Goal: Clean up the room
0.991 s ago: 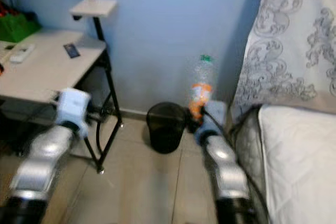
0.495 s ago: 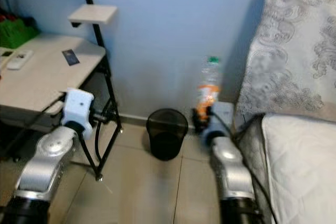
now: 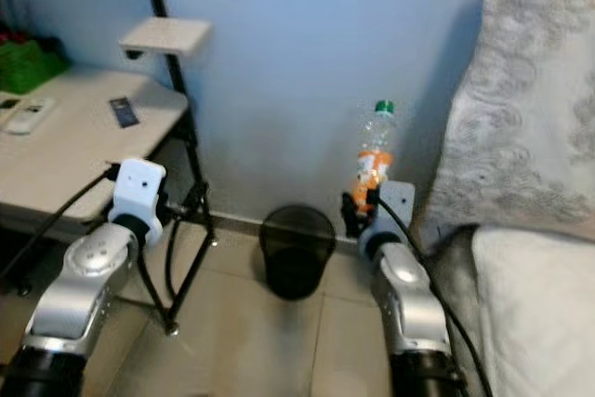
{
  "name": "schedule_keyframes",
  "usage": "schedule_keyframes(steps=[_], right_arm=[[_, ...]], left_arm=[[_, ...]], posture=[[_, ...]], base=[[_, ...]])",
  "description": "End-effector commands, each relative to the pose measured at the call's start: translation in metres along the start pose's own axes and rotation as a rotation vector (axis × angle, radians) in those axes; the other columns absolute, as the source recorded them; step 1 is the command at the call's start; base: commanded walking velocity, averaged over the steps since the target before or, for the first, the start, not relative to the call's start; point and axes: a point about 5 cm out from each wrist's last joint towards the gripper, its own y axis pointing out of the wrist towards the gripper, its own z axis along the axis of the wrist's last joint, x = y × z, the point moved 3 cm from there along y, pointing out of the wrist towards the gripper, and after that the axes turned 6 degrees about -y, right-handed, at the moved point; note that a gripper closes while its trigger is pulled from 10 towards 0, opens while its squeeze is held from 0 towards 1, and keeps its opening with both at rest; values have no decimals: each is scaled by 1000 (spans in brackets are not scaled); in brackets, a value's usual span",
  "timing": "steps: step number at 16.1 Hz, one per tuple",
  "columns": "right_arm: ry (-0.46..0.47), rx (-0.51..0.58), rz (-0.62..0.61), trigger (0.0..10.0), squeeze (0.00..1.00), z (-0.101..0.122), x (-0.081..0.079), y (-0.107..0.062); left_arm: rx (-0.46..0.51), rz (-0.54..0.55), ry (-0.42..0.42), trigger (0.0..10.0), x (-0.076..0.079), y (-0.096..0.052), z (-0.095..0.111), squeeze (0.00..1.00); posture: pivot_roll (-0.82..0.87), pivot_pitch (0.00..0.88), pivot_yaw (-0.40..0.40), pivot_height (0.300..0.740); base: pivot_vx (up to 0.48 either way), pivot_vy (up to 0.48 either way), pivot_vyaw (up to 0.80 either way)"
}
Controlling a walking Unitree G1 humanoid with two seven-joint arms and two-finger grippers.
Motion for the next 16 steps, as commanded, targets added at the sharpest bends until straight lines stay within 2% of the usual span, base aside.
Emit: schedule_keyframes(steps=[1,5,16], right_arm=[[-8,3,19,10000,0,3,-5,1],[-6,1,18,10000,0,2,-5,0],[-7,-4,22,10000,0,0,-6,0]], left_arm=[[4,19,16,10000,-4,1,4,0],[-2,-10,4,10000,1,0,3,0],[-7,-15,2,10000,2,-1,1,0]], posture=[[32,0,-1,740],[30,0,-1,740],[30,0,-1,740]], base=[[292,0,0],[292,0,0],[292,0,0]])
